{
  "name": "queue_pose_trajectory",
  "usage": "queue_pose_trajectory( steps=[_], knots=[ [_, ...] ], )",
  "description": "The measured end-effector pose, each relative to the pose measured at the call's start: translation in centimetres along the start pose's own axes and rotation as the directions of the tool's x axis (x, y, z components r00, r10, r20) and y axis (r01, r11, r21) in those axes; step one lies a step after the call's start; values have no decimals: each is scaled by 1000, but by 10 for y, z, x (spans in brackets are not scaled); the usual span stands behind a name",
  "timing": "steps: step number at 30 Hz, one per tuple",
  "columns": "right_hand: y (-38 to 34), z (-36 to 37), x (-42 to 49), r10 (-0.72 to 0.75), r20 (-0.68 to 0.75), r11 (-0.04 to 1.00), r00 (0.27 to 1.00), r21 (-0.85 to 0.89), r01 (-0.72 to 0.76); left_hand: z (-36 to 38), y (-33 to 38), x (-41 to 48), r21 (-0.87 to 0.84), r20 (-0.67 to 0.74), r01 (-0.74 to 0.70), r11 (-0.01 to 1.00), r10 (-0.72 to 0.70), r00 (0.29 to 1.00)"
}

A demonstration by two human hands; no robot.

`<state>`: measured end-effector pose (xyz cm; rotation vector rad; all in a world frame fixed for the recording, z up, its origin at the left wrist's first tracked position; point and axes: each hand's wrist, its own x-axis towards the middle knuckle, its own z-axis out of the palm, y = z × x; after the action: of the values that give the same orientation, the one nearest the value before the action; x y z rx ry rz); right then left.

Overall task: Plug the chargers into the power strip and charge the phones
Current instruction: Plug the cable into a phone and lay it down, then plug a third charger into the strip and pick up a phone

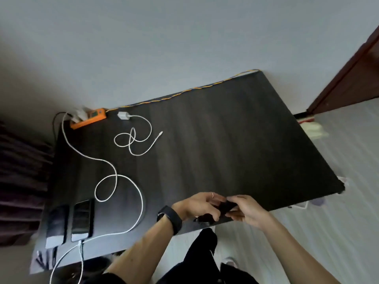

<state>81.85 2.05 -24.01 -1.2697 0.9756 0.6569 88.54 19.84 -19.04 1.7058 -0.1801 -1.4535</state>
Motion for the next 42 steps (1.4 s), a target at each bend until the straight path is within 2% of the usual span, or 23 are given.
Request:
queue_pose_trajectory(
  steps=[4, 6, 8, 10, 12, 14, 15, 16, 17, 18, 19, 20, 21, 23, 25, 30, 32, 35, 37, 42],
  knots=[
    [28, 40, -7, -2, 75, 996, 997, 89, -5, -3, -57, -50, -89, -229, -6, 996, -15, 973],
    [33, 60, -13, -11, 133, 993, 991, 117, -5, -13, -90, -69, -37, -427, 47, 998, -58, 902],
    [35, 81, -17, -25, 180, 994, 983, 108, 6, -21, -120, -92, -71, -539, 139, 988, -156, 828],
    [35, 101, -18, -37, 201, 993, 979, 114, 14, -27, -147, -108, -283, -520, 146, 948, -279, 807],
    [36, 120, -19, -41, 207, 995, 977, 101, 21, -33, -170, -122, -537, -482, 38, 843, -343, 806],
    [39, 136, -18, -32, 214, 997, 976, 78, 16, -44, -189, -126, -606, -518, -49, 794, -347, 782],
    [40, 144, -17, -33, 208, 998, 977, 59, 21, -52, -198, -122, -555, -555, -33, 831, -341, 759],
    [38, 152, -14, -44, 187, 999, 981, 22, 41, -63, -207, -118, -421, -607, 41, 906, -315, 730],
    [37, 158, -12, -69, 160, 997, 985, -26, 74, -73, -213, -115, -175, -675, 171, 970, -245, 696],
    [33, 163, -11, -103, 131, 989, 986, -90, 115, -79, -219, -111, 131, -723, 319, 939, -130, 679],
    [29, 170, -8, -130, 93, 976, 987, -166, 144, -88, -227, -107, 424, -705, 415, 805, 6, 709],
    [25, 176, -5, -150, 57, 958, 987, -240, 160, -97, -233, -104, 644, -633, 430, 633, 125, 764],
    [20, 181, -3, -165, 27, 939, 986, -302, 165, -106, -238, -101, 784, -532, 391, 481, 198, 823],
    [13, 189, 0, -171, -29, 921, 985, -359, 150, -127, -243, -95, 909, -367, 298, 293, 217, 905],
    [5, 195, 2, -173, -76, 923, 982, -360, 134, -149, -245, -95, 923, -356, 309, 230, 203, 912],
    [1, 236, 12, -149, -139, 932, 979, -350, 93, -207, -280, -132, 845, -509, 426, 322, 245, 825],
    [0, 257, 21, -193, -135, 907, 972, -403, 124, -227, -297, -145, 808, -549, 446, 384, 218, 807],
    [-10, 287, 36, -306, -94, 778, 948, -598, 192, -236, -315, -154, 776, -547, 427, 463, 158, 822],
    [-22, 304, 44, -311, -30, 676, 950, -710, 199, -234, -320, -157, 746, -547, 430, 509, 101, 831],
    [-38, 336, 63, -284, 117, 525, 952, -812, 256, -235, -313, -157, 700, -560, 449, 556, 36, 828]
  ],
)
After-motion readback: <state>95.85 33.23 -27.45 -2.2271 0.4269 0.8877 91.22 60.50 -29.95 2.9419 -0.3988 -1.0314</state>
